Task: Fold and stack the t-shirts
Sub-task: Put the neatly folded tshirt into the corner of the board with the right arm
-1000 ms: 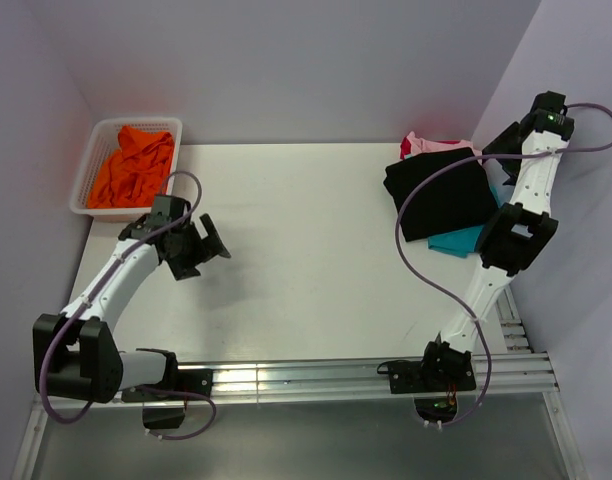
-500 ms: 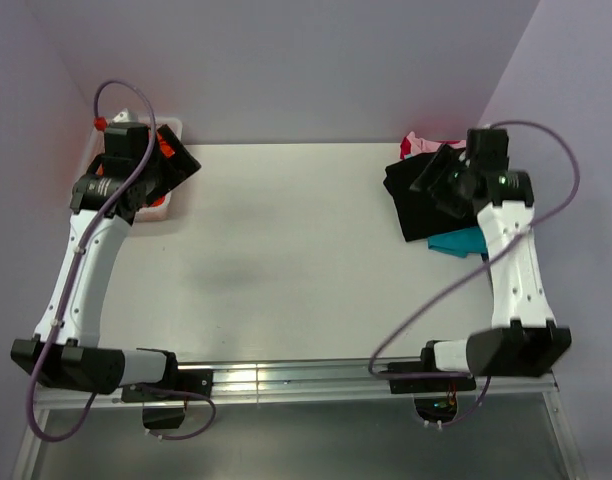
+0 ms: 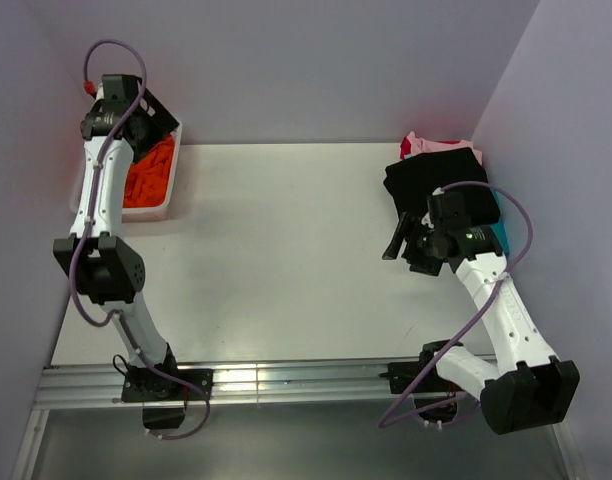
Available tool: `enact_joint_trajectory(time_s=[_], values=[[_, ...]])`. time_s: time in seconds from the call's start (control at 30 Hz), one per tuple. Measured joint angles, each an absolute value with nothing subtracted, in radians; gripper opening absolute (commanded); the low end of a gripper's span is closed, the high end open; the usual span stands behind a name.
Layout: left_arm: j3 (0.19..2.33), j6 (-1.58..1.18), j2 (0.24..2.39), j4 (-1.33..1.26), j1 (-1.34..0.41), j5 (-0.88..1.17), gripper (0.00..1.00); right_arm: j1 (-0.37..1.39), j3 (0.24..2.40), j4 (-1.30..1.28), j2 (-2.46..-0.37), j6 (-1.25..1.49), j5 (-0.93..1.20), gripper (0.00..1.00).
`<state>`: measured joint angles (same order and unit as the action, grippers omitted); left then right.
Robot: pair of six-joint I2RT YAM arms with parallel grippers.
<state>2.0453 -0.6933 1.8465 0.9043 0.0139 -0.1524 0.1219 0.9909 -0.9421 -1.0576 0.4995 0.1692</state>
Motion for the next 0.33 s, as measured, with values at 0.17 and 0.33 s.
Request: enact_joint_trajectory(time_s=[0.17,0.33], values=[[2.205,-0.710,2.030,0.878,0.113,-0.097,0.98,0.123,1.040,-0.965,-1.044,0.467,0.171,0.80],[2.282,-0.731,2.161,0.847,0.173,-0.051,0.98,0.125,1.188,-0.975,-1.046,0.450,0.134,0.82]])
